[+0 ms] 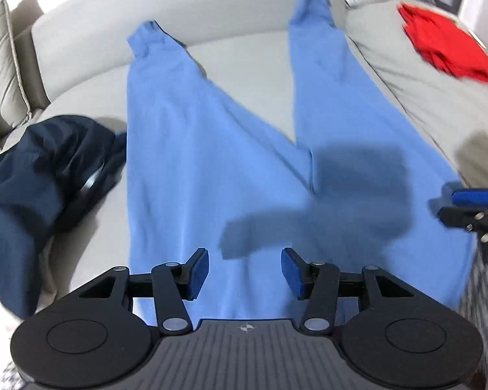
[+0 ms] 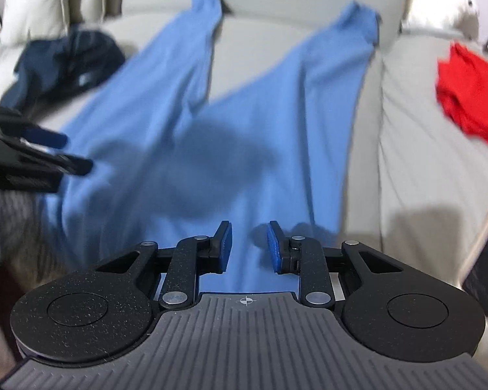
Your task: Fold clothes
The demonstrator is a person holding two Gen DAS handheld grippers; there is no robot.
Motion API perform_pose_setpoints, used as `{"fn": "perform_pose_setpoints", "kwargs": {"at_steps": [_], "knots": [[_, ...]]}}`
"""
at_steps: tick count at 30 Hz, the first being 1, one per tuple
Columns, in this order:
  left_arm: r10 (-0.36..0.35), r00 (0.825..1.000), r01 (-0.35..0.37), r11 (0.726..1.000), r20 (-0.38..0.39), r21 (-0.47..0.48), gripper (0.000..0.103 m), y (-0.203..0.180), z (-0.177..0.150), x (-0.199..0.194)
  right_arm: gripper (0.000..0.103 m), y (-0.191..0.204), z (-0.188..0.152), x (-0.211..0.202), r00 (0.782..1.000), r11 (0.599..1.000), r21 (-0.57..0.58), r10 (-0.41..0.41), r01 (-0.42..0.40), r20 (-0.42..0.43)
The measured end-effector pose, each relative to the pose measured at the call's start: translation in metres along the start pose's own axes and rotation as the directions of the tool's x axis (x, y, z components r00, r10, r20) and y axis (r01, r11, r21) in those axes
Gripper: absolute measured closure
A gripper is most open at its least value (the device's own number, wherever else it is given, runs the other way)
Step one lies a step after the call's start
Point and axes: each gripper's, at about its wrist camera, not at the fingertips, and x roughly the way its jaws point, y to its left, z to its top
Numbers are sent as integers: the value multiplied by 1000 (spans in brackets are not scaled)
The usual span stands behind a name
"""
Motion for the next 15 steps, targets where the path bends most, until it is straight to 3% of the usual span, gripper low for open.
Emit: {"fn": "perform_pose_setpoints", "kwargs": {"at_steps": [1,2,7,9,13,15], "knots": [[3,1000,-3,1000,5,0,55,33,-8,32,74,0,4,5,1000,1000,8,6,-7,9],[9,1000,-10,1000,11,8,55,37,-17,49,74,0,6,11,1000,1000,18,11,-11,5],[79,997,-80,994,7,70,41,14,-52,70,72,-12,-5,30,998,998,57,1,2,-59],[77,997,-76,996,-18,52,41,53,-42,98,72,-25,-10,19,997,993,118,4,5,-78],[104,994,-102,994,-44,48,42,55,-26,86,68,-41,-23,-4,996,984,176,-9,25,-90],[87,996,-86,994,-20,61,40,25,-35,65,66,-48,-30,-20,998,979,202,0,11,-56]]}}
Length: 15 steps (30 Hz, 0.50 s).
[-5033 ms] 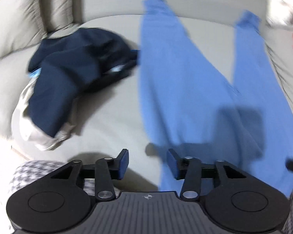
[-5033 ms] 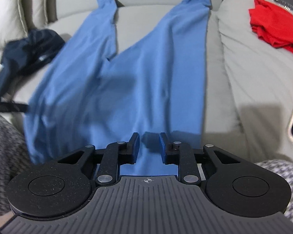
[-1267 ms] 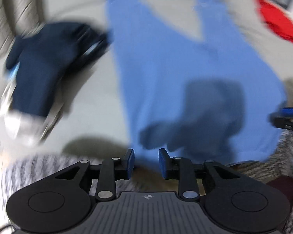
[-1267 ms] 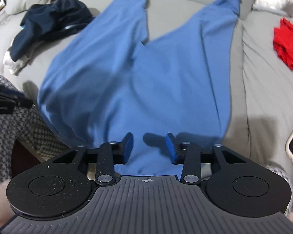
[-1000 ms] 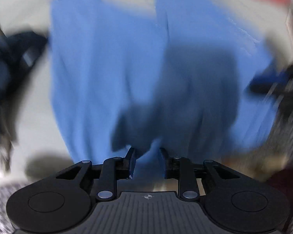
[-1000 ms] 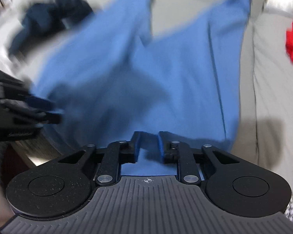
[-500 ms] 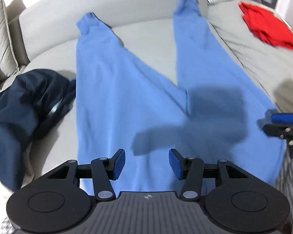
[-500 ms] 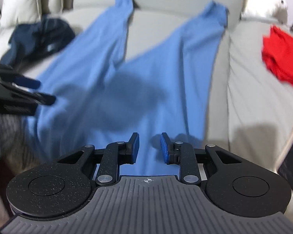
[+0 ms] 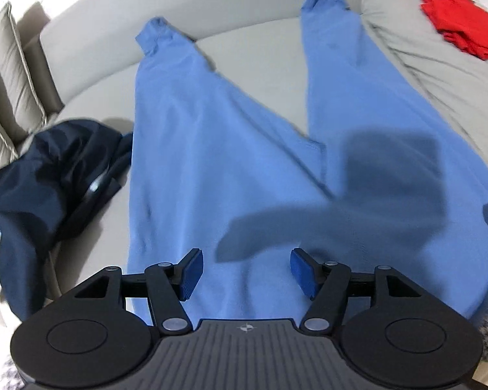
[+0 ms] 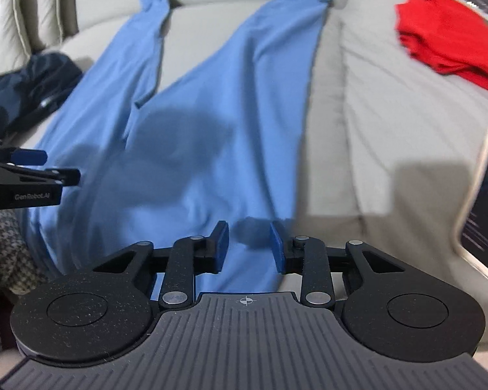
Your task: Fold clothes
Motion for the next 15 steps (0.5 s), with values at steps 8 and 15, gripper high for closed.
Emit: {"fn": "perform_pose_setpoints", "kwargs": {"at_steps": [8,15], "knots": [[-117,990,116,993,72,24,30,-103,-21,-83,55,-19,-17,-39,995,998,39,44,-48,88],[-84,994,81,996,67,44,20,-95,-30,-75,50,-32,-37,-60,993,996,77,31,-40,112]]}}
